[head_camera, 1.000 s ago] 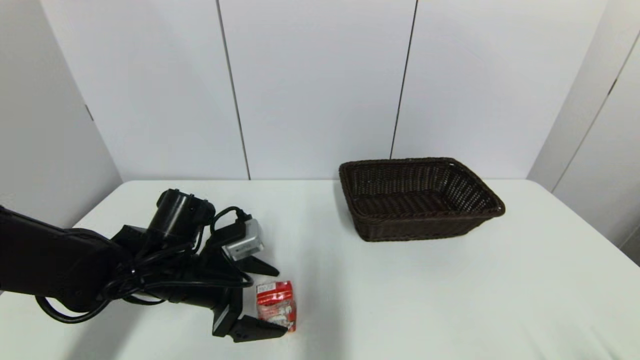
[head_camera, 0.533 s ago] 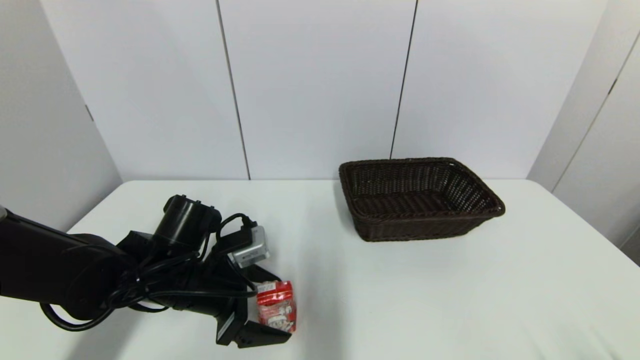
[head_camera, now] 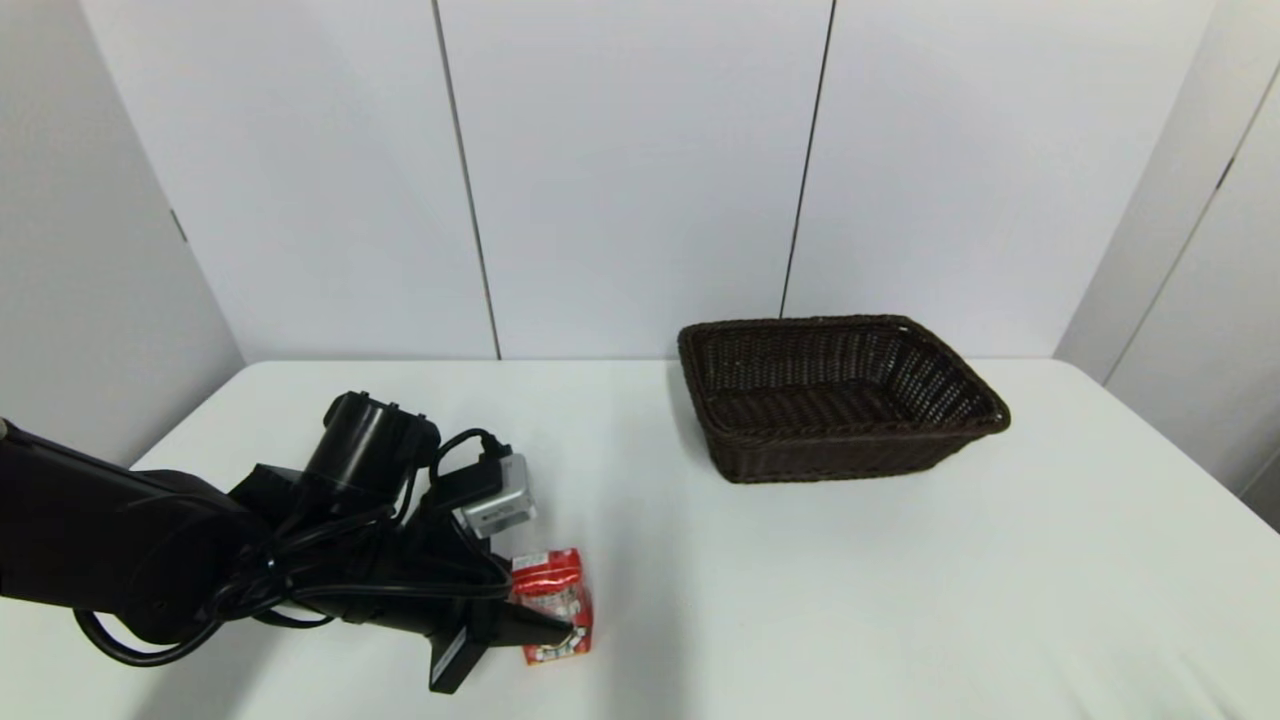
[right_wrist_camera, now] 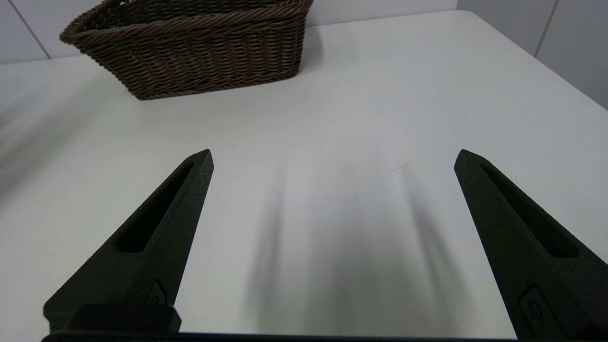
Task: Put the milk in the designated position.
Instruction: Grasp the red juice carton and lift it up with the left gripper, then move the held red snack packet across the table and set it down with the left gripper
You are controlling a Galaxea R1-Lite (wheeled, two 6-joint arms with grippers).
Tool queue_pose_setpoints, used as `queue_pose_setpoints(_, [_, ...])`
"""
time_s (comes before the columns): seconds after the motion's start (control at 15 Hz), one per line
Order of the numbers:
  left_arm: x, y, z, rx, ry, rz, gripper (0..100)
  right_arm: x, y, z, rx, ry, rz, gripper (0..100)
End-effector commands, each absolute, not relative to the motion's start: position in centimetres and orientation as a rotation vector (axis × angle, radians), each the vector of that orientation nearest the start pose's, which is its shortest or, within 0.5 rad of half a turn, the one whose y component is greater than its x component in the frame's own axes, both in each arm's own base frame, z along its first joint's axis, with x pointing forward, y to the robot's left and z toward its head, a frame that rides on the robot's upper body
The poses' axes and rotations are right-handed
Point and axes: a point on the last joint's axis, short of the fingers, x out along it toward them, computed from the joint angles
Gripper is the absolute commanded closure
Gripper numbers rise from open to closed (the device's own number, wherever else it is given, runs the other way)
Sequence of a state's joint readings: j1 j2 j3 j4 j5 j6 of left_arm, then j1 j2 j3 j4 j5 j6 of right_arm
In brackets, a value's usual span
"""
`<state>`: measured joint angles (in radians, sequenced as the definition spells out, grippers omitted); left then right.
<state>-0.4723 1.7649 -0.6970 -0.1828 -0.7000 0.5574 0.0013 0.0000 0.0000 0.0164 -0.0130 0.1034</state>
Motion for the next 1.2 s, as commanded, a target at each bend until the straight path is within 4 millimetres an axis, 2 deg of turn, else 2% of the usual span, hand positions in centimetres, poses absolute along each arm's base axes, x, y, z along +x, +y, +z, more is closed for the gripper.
queue_pose_setpoints(0.07, [23.0, -13.3, 11.3, 0.354, 0.559, -1.304, 100, -2.3, 0.0, 7.4, 0.104, 0.016, -0.012, 0])
queue_pose_setpoints(0.33, [23.7, -13.5, 13.8, 0.360, 0.514, -1.172, 100, -2.3, 0.0, 7.4, 0.104, 0.016, -0.013, 0])
queue_pose_setpoints(0.53, [25.4, -14.2, 15.9, 0.330, 0.489, -1.037, 100, -2.3, 0.0, 7.4, 0.104, 0.016, -0.013, 0])
queue_pose_setpoints(0.73, [27.9, -15.5, 16.9, 0.287, 0.490, -0.904, 100, -2.3, 0.0, 7.4, 0.104, 0.015, -0.012, 0])
queue_pose_setpoints(1.0, [30.9, -19.1, 16.6, 0.152, 0.499, -0.707, 100, -2.3, 0.0, 7.4, 0.104, 0.016, -0.012, 0])
queue_pose_setpoints(1.2, [33.0, -21.5, 15.1, 0.079, 0.492, -0.609, 100, -2.3, 0.0, 7.4, 0.104, 0.016, -0.012, 0])
